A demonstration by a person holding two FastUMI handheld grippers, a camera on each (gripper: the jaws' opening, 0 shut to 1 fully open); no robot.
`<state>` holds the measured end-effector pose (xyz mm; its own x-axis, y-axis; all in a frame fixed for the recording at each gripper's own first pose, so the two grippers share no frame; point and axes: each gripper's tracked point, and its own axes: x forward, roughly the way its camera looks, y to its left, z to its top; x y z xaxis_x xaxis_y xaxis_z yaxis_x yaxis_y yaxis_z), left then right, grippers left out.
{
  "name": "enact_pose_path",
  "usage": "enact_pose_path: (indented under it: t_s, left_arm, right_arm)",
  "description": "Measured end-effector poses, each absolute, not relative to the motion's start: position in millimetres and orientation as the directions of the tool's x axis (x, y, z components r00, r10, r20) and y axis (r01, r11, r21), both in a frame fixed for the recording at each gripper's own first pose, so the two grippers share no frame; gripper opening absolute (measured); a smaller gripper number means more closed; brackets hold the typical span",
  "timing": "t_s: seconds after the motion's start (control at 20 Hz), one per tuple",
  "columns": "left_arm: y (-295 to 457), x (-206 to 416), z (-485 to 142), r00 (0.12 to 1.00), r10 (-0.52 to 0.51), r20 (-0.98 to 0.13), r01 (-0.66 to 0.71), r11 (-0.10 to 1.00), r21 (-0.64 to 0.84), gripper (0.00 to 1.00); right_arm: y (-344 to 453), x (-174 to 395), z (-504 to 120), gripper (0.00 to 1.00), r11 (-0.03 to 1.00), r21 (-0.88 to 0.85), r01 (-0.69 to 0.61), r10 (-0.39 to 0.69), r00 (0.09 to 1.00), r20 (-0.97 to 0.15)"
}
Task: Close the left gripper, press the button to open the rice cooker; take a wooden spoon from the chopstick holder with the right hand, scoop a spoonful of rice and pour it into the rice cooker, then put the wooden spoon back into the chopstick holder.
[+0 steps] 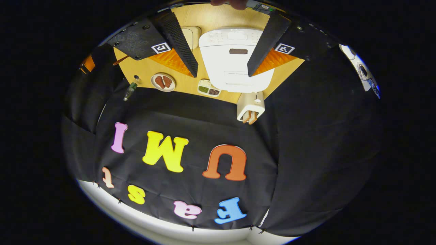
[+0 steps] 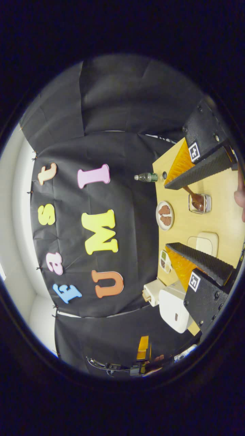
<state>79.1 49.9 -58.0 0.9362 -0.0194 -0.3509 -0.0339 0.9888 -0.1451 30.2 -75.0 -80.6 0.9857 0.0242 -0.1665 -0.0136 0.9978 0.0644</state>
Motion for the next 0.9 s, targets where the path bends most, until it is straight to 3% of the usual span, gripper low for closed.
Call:
enact_pose_path:
  t_s: [0.4,0.9]
  left_arm:
    - [13.5,-34.8,28.6,0.993,-0.102,-0.067,0.093,0.988,-0.127,0.94]
    - [-12.9,-130.2,13.2,0.997,-0.077,0.003,0.077,0.995,-0.064,0.94]
  right_arm:
    - [-31.0,-75.1,-18.4,1.0,1.0,-0.012,-0.017,0.018,1.0,0.011]
    - [-11.0,-149.3,-8.4,1.0,0.999,0.006,-0.038,0.037,0.996,0.081]
